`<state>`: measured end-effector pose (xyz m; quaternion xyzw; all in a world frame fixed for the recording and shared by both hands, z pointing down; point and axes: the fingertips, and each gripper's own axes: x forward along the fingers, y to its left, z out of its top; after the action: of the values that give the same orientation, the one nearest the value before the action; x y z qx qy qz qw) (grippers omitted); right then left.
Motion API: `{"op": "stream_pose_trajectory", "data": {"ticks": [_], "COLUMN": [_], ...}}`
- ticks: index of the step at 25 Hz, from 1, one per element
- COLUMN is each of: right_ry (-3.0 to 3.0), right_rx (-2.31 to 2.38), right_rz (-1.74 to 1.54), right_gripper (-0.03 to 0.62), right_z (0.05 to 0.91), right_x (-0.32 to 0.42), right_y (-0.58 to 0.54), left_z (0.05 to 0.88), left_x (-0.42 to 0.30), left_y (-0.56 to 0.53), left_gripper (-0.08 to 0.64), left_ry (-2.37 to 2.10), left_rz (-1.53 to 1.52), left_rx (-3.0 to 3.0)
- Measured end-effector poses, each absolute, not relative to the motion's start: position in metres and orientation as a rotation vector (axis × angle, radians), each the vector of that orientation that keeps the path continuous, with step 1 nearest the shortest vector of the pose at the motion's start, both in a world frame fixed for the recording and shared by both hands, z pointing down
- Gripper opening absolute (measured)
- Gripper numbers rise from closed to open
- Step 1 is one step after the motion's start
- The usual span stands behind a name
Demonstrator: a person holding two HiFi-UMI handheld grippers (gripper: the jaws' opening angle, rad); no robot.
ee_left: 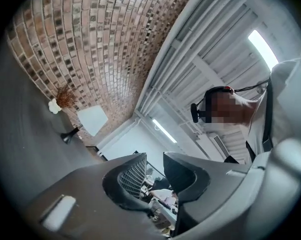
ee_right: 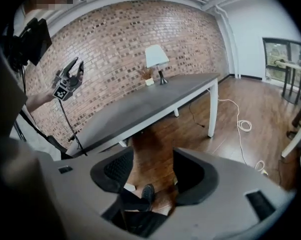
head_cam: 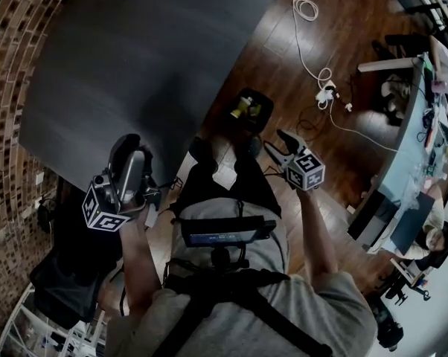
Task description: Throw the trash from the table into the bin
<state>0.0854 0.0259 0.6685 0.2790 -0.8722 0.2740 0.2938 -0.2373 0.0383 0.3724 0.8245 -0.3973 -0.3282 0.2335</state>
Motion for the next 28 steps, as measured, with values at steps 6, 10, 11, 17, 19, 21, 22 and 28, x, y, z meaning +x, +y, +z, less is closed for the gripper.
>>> {"op": "stream_pose_trajectory", "data": {"ticks": [6,10,11,17,19,21,22,28], "right_ry": [-2.126,-2.011,-1.989,-1.888,-1.858,-1.849,-1.851,-1.840], "right_rx": [0.600,0.496,0.463,0.277,0.197,0.140,0.125,0.088], "right_rz": [0.663,0.645,0.653,0.573,0.562,0.548,0.533,0.513], "right_gripper": [0.244,0.244,0.244,0.244,0.244,0.244,0.244,0.244], "right_z": [0.773,0.879,0.907,1.043,1.072,1.089,1.096,1.114], "right_x": [0.095,0.109,0.109,0.092,0.086,0.079,0.075,0.064], "right_y": [0.034,0.024,0.023,0.016,0.032,0.047,0.051,0.060], "left_z": [0.409,0.446,0.458,0.530,0.547,0.562,0.567,0.569], "left_x": [-0.240,-0.219,-0.213,-0.184,-0.177,-0.171,-0.169,-0.160], "left_y": [0.040,0.046,0.047,0.054,0.059,0.064,0.065,0.067], "left_gripper": [0.168,0.229,0.249,0.270,0.270,0.282,0.282,0.290], "left_ry": [-1.186,-1.263,-1.282,-1.360,-1.380,-1.383,-1.381,-1.375], "left_rz": [-0.779,-0.635,-0.598,-0.505,-0.457,-0.416,-0.409,-0.379], "left_rx": [2.167,2.120,2.100,1.969,1.932,1.900,1.887,1.865]}}
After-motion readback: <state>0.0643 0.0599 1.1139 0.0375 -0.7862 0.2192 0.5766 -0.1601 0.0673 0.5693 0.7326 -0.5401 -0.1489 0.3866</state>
